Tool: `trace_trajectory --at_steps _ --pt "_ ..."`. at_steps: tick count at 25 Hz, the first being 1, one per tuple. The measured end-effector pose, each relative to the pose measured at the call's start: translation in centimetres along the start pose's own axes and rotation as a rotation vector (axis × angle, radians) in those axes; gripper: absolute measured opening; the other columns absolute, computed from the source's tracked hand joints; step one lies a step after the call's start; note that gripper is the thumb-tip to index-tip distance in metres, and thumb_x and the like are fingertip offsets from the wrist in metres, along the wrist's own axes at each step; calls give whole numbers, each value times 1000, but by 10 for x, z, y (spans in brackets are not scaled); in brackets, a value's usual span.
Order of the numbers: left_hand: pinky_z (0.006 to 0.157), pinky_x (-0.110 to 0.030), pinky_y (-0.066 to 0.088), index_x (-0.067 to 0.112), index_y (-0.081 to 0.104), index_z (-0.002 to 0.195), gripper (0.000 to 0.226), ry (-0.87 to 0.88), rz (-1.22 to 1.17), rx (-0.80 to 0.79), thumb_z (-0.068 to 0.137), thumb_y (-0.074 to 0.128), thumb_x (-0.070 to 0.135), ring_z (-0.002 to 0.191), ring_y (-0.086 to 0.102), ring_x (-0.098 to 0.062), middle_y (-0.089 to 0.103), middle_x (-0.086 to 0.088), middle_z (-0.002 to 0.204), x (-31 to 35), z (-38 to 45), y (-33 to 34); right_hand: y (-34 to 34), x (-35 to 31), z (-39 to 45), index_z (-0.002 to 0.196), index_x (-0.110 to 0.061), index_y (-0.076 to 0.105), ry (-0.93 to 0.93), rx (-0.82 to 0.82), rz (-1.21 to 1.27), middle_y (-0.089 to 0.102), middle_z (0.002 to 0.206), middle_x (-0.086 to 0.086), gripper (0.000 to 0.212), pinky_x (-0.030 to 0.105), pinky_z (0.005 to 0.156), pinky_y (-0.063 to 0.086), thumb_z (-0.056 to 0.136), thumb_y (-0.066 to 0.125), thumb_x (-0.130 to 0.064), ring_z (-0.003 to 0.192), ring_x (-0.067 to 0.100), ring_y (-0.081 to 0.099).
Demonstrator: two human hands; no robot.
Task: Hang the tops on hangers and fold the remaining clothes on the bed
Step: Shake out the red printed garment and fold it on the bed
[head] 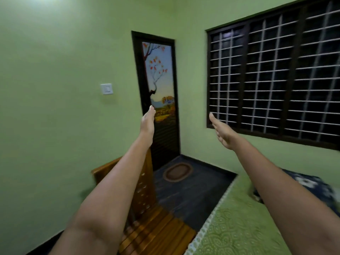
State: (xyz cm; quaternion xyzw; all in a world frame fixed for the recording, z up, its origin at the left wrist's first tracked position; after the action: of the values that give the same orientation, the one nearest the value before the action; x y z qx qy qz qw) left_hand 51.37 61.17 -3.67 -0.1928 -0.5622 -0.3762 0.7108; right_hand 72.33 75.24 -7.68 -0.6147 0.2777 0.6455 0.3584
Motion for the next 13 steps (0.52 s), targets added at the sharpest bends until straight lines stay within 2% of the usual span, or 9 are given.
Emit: trace_trajectory --at_steps 4,8,13 --pt "115 -31 19 12 36 145 55 -46 -44 -247 101 36 44 142 28 -17 36 -2 151 -24 50 94 -91 0 -12 152 -26 19 27 267 -39 11 160 -2 72 38 119 8 93 36 -63 147 17 9" --pt "117 -37 14 20 28 149 63 -75 -13 -489 98 29 57 144 21 -16 30 5 154 -31 65 175 -162 -10 -53 152 -26 14 43 534 -61 11 160 -1 75 40 119 9 92 34 -66 147 20 9" --pt "119 -41 13 19 23 151 65 -131 -46 -715 99 27 57 146 17 -21 23 2 157 -49 44 241 -198 1 -117 153 -23 14 64 744 -110 12 160 3 70 38 119 9 96 31 -60 147 20 10"
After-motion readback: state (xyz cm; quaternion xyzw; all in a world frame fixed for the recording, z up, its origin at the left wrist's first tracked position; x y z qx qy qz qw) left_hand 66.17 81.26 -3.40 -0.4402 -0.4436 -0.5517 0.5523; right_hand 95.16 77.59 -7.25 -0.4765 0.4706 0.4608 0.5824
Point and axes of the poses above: each hand's wrist, its own z-axis towards the middle knuckle, its own y-axis out of the palm, x = y × z, the point moved 9 cm from there along z, towards the middle knuckle
